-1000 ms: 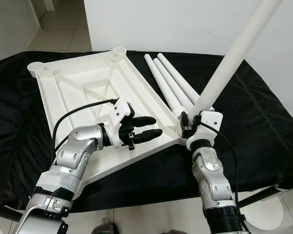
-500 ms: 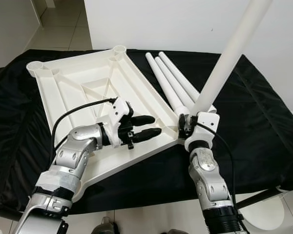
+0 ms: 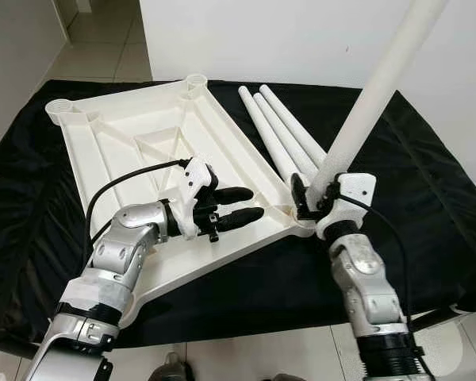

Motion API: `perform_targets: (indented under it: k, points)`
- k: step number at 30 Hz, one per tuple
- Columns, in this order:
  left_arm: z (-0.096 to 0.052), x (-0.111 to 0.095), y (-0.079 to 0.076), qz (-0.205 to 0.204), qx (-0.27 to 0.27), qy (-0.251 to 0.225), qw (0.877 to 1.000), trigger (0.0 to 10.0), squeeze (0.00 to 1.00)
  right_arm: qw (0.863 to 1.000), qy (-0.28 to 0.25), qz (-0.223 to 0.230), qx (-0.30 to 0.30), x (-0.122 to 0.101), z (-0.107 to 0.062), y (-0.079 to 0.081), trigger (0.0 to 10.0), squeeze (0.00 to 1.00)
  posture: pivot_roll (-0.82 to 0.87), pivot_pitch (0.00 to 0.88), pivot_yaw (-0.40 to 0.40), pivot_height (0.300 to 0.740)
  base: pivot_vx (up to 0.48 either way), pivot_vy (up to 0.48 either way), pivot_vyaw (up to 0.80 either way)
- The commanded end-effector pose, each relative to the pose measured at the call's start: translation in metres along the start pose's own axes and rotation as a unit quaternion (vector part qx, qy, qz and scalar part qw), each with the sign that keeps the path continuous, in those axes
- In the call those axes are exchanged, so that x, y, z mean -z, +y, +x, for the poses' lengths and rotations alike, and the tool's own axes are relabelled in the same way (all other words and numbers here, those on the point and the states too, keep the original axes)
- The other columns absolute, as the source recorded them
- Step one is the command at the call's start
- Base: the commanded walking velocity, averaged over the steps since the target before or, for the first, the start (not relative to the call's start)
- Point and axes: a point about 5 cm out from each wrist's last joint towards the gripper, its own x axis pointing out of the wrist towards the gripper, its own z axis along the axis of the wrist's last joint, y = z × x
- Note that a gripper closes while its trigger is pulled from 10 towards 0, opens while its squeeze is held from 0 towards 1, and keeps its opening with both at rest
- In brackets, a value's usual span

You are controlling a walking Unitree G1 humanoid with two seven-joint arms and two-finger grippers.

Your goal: Building children table

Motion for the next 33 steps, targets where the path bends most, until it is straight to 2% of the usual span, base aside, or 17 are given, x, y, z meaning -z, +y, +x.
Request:
perform_targets:
  k: [1,2,5,7,15,16,18,19,20,21,27,28,29,33]
  points:
    - [0.001,0.000,0.002,0.003,-0.011,0.001,1.000,10.0,0.00,1.000,0.001,0.001,-0.007,0.001,0.001,0.000,10.0,0.00,0.00,0.005,-0.022,0.740,0.000,0.000,0.00]
    - [0.001,0.001,0.002,0.002,-0.010,0.002,1.000,10.0,0.00,0.999,0.007,-0.028,-0.031,0.003,0.002,-0.006,10.0,0.00,-0.01,0.011,-0.016,0.740,0.000,0.000,0.00]
    - [0.001,0.001,0.003,0.001,-0.012,0.003,1.000,10.0,0.00,0.997,0.018,-0.045,-0.058,0.007,0.004,-0.012,10.0,0.00,-0.01,0.015,-0.012,0.740,0.000,0.000,0.00]
    - [0.000,0.001,0.004,0.001,-0.015,0.004,1.000,10.0,0.00,0.988,0.045,-0.066,-0.130,0.014,0.006,-0.019,10.0,0.00,0.00,0.019,-0.006,0.740,0.000,0.000,0.00]
    - [0.000,0.000,0.005,0.003,-0.016,0.004,1.000,10.0,0.00,0.981,0.066,-0.074,-0.170,0.019,0.009,-0.023,10.0,0.00,0.00,0.020,-0.004,0.740,0.000,0.000,0.00]
    - [0.000,0.000,0.005,0.003,-0.016,0.004,1.000,10.0,0.00,0.978,0.070,-0.074,-0.181,0.021,0.012,-0.025,4.9,0.00,0.00,0.020,-0.005,0.740,0.000,0.000,0.00]
    - [0.000,0.000,0.005,0.003,-0.016,0.004,1.000,10.0,0.00,0.978,0.070,-0.074,-0.181,0.021,0.012,-0.025,4.9,0.00,0.00,0.020,-0.005,0.740,0.000,0.000,0.00]
    - [0.000,0.000,0.005,0.003,-0.015,0.004,1.000,10.0,0.00,0.977,0.074,-0.079,-0.185,0.022,0.015,-0.026,4.3,0.00,0.00,0.020,-0.005,0.740,0.000,0.000,0.00]
    - [0.000,0.000,0.005,0.003,-0.015,0.004,1.000,10.0,0.00,0.977,0.074,-0.079,-0.185,0.022,0.015,-0.026,4.3,0.00,0.00,0.020,-0.005,0.740,0.000,0.000,0.00]
    - [0.000,0.000,0.005,0.002,-0.015,0.004,1.000,10.0,0.00,0.975,0.076,-0.079,-0.194,0.023,0.016,-0.027,0.0,0.00,0.00,0.020,-0.005,0.740,0.000,0.000,0.00]
    - [0.002,0.001,0.003,0.002,-0.010,0.004,1.000,10.0,0.00,0.976,0.077,-0.080,-0.187,0.025,0.018,-0.031,0.0,0.00,0.00,0.016,-0.002,0.740,0.000,0.000,0.00]
    - [0.003,0.001,0.003,0.000,-0.008,0.003,1.000,10.0,0.00,0.978,0.078,-0.076,-0.180,0.026,0.017,-0.032,2.2,0.00,-0.01,0.016,-0.001,0.740,0.000,0.000,0.00]
    - [0.004,0.001,0.003,0.000,-0.006,0.003,1.000,10.0,0.00,0.979,0.077,-0.071,-0.172,0.026,0.016,-0.032,10.0,0.00,-0.01,0.015,0.001,0.740,0.000,0.000,0.00]
    - [0.005,0.002,0.003,0.000,-0.003,0.004,1.000,10.0,0.00,0.984,0.075,-0.060,-0.150,0.027,0.013,-0.033,10.0,0.00,-0.02,0.012,0.004,0.740,0.000,0.000,0.00]
